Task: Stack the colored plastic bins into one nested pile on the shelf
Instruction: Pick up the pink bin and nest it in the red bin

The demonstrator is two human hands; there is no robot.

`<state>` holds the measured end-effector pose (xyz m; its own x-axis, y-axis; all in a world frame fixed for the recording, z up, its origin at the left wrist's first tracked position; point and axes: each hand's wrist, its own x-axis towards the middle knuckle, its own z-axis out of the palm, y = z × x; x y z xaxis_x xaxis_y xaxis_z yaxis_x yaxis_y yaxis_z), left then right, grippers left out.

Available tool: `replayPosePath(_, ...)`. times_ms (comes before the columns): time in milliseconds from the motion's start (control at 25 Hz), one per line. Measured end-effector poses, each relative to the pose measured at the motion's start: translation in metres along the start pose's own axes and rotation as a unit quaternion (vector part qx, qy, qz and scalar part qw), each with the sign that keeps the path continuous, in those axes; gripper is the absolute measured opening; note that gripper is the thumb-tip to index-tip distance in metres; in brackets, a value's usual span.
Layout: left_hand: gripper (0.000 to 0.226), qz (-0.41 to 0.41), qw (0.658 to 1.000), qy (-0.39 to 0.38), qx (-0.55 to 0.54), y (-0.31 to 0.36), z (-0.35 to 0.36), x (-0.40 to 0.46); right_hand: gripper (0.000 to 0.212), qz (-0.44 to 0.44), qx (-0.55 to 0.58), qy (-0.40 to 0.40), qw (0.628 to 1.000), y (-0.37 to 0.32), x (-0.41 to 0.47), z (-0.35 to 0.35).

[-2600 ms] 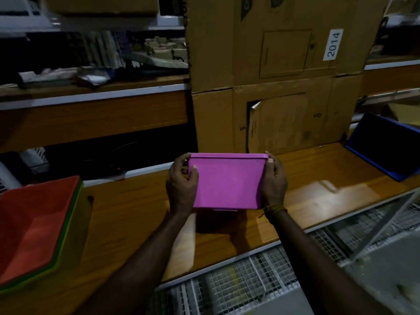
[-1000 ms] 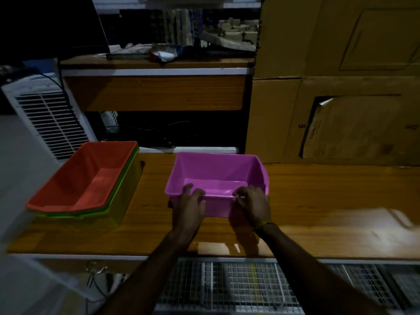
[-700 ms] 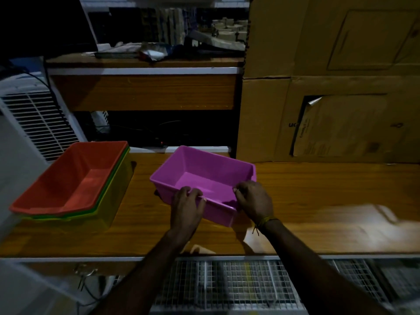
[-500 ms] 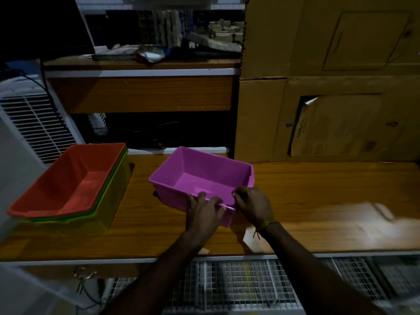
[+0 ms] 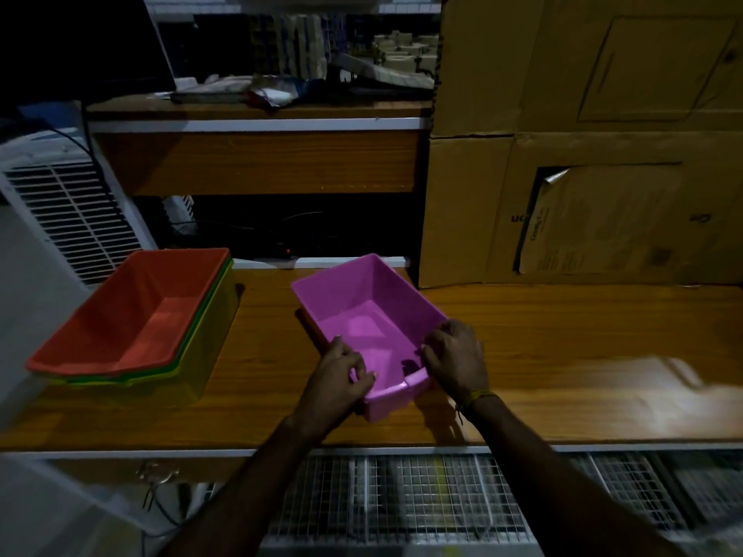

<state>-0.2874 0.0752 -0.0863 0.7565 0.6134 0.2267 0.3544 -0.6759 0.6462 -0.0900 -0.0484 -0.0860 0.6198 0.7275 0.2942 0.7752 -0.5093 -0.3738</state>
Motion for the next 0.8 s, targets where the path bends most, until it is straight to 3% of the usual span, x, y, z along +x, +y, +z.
replayPosePath(80,0.013,-0.008,1.000,0.022,0.020,-0.008,-0.012,0.000,0.032,0.017,0.012,-0.027,0.999,-0.004,0.002,0.001)
replayPosePath(200,0.021,-0.051,0.994,0.077,0.063,-0.018,-0.021,0.001,0.049,0.040,0.072,-0.075,0.994,-0.012,0.006,0.004)
replayPosePath(440,0.027,-0.095,0.982,0.126,0.104,-0.036,-0.035,0.003,0.038,0.084,0.180,-0.038,0.979,-0.024,0.003,0.004)
replayPosePath(800,0.041,-0.199,0.974,0.074,0.084,-0.004,-0.024,0.024,0.046,0.085,0.199,-0.106,0.971,-0.043,0.014,0.004)
